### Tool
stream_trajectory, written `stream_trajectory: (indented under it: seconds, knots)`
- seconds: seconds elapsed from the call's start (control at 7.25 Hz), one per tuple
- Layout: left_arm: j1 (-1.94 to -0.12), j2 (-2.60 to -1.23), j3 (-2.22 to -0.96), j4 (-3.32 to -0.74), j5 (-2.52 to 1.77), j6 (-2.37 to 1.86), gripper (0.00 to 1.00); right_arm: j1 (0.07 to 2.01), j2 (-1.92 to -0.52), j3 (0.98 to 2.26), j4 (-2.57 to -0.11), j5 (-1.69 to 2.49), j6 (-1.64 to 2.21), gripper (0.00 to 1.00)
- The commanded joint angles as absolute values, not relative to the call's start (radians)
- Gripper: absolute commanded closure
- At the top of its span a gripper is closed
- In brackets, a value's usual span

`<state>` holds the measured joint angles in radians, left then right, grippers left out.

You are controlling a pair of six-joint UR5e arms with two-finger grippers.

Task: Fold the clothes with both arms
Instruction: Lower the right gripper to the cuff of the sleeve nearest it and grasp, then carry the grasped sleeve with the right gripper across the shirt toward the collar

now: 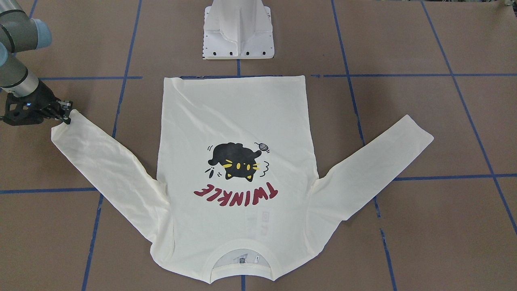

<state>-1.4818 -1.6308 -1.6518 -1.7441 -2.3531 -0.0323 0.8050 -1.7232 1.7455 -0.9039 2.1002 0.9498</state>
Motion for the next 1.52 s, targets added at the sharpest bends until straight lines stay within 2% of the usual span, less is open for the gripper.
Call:
stream_trajectory:
  seconds: [0.0, 0.28, 0.41, 0.55, 0.97, 1.24, 1.38]
  knots:
    - [-1.482, -1.635, -1.652, -1.744, -2.353, -0.037, 0.01, 0.843, -1.637, 1.755, -0.907, 2.112, 0.950, 1.00]
    - [-1.482, -1.644, -1.646, -1.744, -2.353, -0.040, 0.01, 0.958, -1.467, 1.746, -0.971, 2.239, 0.974, 1.00]
    - [-1.482, -1.649, -1.644, -1.744, -2.352, -0.040, 0.01, 0.985, -1.342, 1.737, -1.061, 2.273, 1.024, 1.00]
    - [-1.482, -1.655, -1.644, -1.743, -2.352, -0.041, 0.01, 0.988, -1.199, 1.674, -1.109, 2.275, 1.044, 1.00]
    - [-1.483, -1.664, -1.643, -1.741, -2.349, -0.041, 0.01, 0.991, -0.775, 1.353, -1.103, 2.286, 1.094, 1.00]
    - [-1.483, -1.667, -1.638, -1.740, -2.347, -0.041, 0.01, 0.971, -0.509, 1.043, -0.893, 2.276, 1.100, 1.00]
    - [-1.483, -1.667, -1.634, -1.740, -2.347, -0.041, 0.01, 0.913, -0.459, 0.985, -0.823, 2.223, 1.100, 1.00]
